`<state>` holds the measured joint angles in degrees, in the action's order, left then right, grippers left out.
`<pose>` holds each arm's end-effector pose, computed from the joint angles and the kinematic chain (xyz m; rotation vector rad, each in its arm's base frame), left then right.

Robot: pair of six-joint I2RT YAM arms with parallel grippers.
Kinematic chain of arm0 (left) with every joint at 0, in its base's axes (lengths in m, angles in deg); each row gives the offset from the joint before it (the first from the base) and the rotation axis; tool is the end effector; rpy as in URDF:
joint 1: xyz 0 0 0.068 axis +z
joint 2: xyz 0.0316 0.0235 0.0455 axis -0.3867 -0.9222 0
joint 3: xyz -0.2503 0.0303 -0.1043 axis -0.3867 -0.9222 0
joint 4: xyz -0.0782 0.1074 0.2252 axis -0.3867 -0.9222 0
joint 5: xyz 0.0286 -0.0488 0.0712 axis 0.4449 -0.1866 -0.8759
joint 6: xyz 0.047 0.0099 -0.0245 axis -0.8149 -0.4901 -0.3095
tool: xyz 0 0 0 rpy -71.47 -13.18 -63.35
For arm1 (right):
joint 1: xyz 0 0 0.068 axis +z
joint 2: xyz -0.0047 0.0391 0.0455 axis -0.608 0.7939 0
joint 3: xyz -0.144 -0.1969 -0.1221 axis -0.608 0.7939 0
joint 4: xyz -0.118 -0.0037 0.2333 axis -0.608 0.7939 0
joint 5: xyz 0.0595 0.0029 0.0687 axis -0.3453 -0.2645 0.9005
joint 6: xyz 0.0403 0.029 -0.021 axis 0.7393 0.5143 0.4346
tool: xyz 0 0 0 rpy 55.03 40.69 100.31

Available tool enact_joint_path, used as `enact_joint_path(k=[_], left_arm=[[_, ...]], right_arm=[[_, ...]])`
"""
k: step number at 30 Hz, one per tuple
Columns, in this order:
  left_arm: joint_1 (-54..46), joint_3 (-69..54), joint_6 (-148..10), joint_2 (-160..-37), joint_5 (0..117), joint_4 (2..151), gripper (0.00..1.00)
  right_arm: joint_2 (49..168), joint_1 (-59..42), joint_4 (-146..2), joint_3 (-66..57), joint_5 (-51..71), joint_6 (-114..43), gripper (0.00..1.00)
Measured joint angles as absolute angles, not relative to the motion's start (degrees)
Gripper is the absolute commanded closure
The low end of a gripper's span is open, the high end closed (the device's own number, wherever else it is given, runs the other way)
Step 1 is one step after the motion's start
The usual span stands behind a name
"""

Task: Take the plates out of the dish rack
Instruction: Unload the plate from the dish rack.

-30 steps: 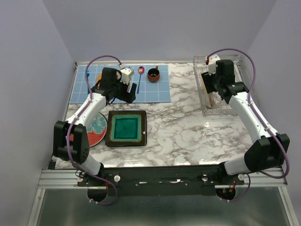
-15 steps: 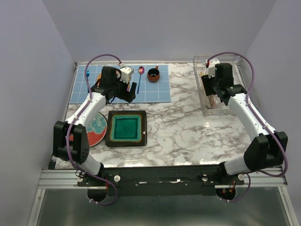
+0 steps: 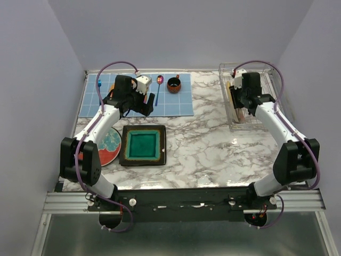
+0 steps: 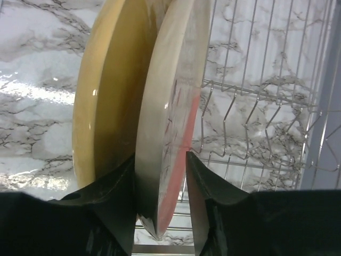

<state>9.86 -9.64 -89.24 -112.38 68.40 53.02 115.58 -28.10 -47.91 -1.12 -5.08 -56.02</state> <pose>0.3382 -0.0889 0.2850 0.5798 2.1853 -0.4051 0.3420 0.0517 0.2967 -0.3859 2.2491 -0.1865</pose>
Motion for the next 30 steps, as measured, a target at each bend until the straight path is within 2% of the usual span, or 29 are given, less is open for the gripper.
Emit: enact_joint_path(k=[6,19,30], left_arm=[[9.9,-9.7,-89.5,-112.1,67.7,53.0,0.01],[9.9,-9.7,-89.7,-111.5,67.5,52.8,0.01],[9.9,-9.7,-89.7,-111.5,67.5,52.4,0.01]], right_arm=[[116.3,-28.5,-47.8,-1.3,-3.8,-55.0,0.99],[116.0,-29.1,-41.9,-5.1,-2.9,-55.6,0.99],[115.7,-28.9,-32.9,-16.1,-2.2,-57.1,0.99]])
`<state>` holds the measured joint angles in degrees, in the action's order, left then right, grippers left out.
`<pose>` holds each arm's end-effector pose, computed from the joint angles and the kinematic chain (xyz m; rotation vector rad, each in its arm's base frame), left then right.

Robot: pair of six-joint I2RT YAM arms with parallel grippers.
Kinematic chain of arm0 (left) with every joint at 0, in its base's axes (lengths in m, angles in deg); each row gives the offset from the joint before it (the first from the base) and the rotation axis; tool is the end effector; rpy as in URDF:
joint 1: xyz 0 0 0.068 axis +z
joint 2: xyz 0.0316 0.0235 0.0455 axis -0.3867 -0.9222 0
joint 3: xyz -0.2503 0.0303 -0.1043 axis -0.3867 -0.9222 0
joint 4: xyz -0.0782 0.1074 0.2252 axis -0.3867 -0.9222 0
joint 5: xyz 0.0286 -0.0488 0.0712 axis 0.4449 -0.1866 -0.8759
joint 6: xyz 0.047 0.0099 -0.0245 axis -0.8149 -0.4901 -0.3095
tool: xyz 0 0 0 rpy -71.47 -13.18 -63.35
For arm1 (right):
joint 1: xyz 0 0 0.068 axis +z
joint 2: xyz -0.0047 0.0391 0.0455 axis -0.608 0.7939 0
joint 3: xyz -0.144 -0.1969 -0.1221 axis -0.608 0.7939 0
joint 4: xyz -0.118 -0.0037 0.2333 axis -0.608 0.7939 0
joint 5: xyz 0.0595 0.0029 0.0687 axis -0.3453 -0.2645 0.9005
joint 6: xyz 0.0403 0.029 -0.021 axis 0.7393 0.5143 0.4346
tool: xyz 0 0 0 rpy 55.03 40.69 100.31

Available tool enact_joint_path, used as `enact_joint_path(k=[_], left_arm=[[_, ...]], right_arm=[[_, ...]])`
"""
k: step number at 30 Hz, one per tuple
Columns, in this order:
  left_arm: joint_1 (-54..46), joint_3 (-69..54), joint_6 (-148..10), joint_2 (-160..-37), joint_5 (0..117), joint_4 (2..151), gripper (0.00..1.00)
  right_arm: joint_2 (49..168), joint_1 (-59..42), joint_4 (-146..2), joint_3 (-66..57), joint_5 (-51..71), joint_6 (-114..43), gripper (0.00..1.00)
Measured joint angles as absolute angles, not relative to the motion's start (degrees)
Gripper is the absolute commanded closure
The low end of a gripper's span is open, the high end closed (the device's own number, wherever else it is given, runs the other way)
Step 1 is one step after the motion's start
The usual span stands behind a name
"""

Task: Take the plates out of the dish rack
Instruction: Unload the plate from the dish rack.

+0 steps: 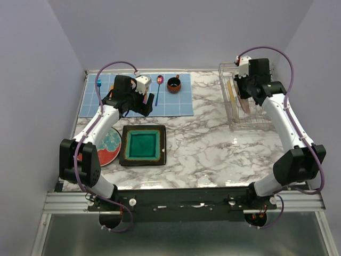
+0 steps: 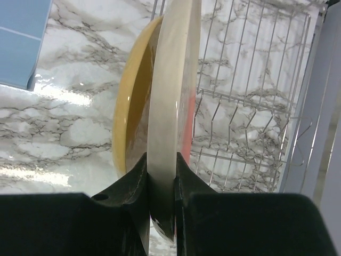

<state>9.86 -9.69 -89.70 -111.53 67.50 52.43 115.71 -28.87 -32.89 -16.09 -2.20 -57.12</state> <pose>0.3352 -0.0877 0.2886 0.5805 2.1822 -0.3827 0.3369 0.0480 0.3612 -0.4194 2.2482 -0.1461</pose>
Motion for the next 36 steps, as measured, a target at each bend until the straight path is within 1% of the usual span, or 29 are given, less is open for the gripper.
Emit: enact_joint_path(k=[10,19,22,27,31,33,36], left_arm=[[9.9,-9.7,-89.7,-111.5,67.5,51.8,0.01],[9.9,-8.7,-89.7,-111.7,68.8,50.5,0.02],[9.9,-3.8,-89.7,-113.7,71.5,47.1,0.02],[9.9,7.6,-90.2,-118.9,76.4,41.3,0.03],[10.1,16.5,-90.2,-122.8,80.7,35.8,0.03],[10.6,22.2,-90.2,-125.6,84.3,32.3,0.03],[11.4,30.6,-90.8,-129.8,89.8,26.5,0.03]], right_arm=[[113.1,-28.8,-29.2,-19.5,-4.1,-60.9,0.99],[112.7,-28.5,-22.9,-27.6,-4.5,-66.5,0.99],[110.1,-26.3,-24.2,-25.7,-6.8,-72.0,0.99],[102.4,-18.0,-28.0,-15.8,-13.0,-84.8,0.99],[98.7,-11.8,-29.3,-12.8,-15.5,-91.3,0.99],[96.1,-9.3,-32.9,-9.8,-17.4,-94.8,0.99],[89.7,-4.1,-40.2,-1.7,-22.7,-102.5,0.99]])
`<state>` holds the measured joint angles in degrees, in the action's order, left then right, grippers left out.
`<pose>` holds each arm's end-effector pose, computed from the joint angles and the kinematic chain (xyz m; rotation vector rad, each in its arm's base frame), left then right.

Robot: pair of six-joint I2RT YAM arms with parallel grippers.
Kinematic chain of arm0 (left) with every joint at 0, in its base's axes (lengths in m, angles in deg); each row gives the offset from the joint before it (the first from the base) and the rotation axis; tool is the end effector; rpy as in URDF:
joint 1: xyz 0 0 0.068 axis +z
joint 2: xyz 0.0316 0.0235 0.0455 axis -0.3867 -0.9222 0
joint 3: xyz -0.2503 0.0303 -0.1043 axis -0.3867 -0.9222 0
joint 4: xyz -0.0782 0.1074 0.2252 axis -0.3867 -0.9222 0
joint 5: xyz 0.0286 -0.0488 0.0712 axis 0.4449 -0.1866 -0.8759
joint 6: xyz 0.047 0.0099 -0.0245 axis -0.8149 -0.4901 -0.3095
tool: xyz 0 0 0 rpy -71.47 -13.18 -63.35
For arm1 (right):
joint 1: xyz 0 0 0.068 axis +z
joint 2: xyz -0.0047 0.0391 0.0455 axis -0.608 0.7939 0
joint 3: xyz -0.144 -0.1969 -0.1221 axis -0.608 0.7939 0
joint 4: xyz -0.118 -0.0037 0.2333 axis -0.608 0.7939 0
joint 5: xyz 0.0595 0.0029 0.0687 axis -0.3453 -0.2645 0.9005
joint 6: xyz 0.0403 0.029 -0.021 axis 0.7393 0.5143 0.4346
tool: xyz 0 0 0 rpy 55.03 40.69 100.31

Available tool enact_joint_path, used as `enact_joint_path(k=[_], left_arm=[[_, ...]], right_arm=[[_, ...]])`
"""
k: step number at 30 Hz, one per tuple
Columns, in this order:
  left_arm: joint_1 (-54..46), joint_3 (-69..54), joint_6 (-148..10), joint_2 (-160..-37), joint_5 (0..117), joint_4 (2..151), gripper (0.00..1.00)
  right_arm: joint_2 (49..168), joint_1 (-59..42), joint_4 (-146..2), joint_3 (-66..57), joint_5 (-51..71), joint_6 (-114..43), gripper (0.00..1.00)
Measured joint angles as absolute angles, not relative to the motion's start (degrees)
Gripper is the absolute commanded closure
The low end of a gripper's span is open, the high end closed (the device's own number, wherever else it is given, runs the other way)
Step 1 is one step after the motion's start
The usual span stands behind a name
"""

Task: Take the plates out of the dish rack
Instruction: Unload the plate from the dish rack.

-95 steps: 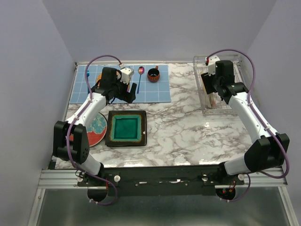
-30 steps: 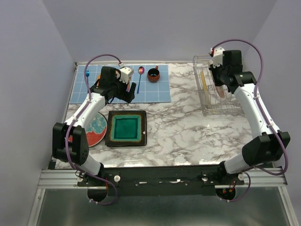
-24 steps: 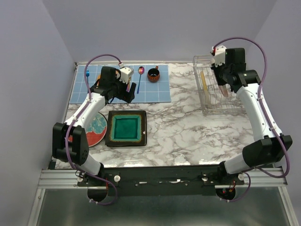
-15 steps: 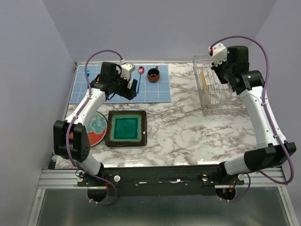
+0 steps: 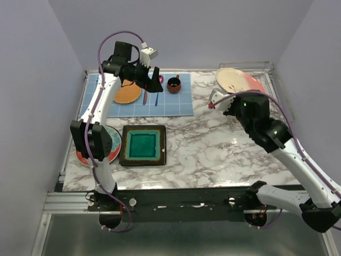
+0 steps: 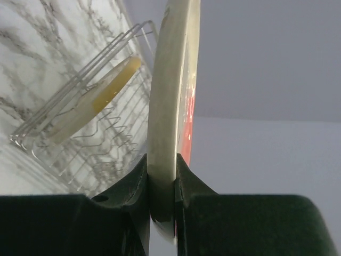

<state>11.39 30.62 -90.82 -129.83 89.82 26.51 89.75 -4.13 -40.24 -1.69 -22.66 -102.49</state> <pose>0.3964 -0.1029 0.3725 0.7463 2.1248 -0.8165 0.1965 0.1112 0.4110 -1.2286 1.5637 -0.7307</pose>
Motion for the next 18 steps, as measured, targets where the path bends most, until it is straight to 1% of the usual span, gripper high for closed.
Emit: enact_joint_path(k=[3,7,9,12,18], left_arm=[[12.3,41.5,-92.8,-135.2,94.8,18.2,0.03],[13.2,57.8,-97.3,-143.6,100.8,6.7,0.04],[13.4,61.8,-98.6,-146.3,102.5,4.5,0.06],[13.5,59.8,-100.7,-146.7,104.3,2.2,0.06],[12.1,49.0,-102.4,-146.3,104.8,-0.9,0.07]], right_arm=[[84.2,0.6,-46.5,6.8,-26.5,-109.9,0.99],[76.0,9.2,-59.9,22.5,-31.5,-123.4,0.99],[73.8,12.7,-63.7,28.5,-32.6,-127.3,0.99],[73.3,17.0,-68.6,34.8,-33.8,-132.1,0.99],[73.4,22.2,-77.9,41.8,-34.5,-139.3,0.99]])
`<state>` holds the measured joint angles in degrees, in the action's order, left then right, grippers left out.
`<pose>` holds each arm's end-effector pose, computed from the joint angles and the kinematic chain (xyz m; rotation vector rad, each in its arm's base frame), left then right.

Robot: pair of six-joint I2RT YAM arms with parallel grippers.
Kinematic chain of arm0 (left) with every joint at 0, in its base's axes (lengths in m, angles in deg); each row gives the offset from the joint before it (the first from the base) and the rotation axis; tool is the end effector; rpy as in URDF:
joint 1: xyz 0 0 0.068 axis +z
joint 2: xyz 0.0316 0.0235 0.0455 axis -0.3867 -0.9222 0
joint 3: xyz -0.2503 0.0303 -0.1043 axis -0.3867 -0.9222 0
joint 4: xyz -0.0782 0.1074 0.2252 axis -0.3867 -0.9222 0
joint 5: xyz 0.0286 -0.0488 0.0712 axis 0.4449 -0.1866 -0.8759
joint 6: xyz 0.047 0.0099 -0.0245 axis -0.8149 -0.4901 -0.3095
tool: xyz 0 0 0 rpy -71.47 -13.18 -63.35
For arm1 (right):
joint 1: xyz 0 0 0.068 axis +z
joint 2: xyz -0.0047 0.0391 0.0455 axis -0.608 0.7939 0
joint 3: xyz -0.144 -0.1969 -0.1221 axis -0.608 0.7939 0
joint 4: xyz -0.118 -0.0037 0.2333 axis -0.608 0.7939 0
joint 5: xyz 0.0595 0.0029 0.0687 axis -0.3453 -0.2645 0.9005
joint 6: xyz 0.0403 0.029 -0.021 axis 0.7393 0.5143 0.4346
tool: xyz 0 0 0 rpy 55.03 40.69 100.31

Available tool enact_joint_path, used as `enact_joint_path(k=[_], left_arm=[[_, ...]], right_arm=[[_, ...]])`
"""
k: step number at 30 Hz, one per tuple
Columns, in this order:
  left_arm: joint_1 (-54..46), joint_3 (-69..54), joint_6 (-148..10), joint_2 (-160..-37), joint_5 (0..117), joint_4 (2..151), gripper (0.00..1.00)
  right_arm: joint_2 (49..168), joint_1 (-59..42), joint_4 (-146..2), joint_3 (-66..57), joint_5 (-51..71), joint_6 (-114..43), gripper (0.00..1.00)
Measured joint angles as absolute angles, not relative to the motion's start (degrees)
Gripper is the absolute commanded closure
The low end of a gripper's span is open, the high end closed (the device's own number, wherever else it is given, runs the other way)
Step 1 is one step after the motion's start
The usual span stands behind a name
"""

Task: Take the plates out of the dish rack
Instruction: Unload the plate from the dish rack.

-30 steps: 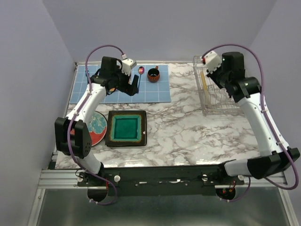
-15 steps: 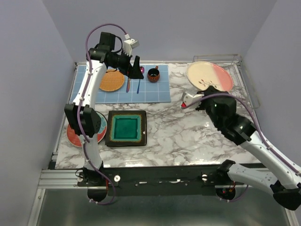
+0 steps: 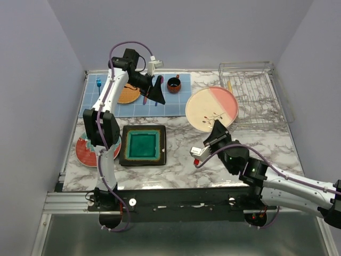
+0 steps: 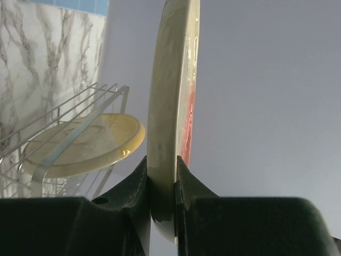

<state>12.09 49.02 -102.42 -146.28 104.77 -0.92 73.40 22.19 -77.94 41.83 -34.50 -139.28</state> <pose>0.4222 -0.1091 0.3307 0.8963 2.2826 -1.2146 0.1137 0.1519 0.2699 -1.6471 0.8397 -1.0279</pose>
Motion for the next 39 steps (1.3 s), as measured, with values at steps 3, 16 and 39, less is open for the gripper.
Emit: enact_joint_path(k=[3,16,39], left_arm=[[11.3,48.1,-102.8,-146.4,105.9,-2.2,0.08],[6.4,42.4,-97.5,-146.4,115.2,4.1,0.12],[-0.9,42.2,-88.2,-148.1,123.0,17.6,0.37]], right_arm=[[73.7,23.7,-82.8,43.8,-34.6,-142.6,0.99],[73.8,29.7,-87.3,47.4,-34.7,-144.4,0.99],[73.5,30.5,-86.7,49.7,-33.8,-141.5,0.99]])
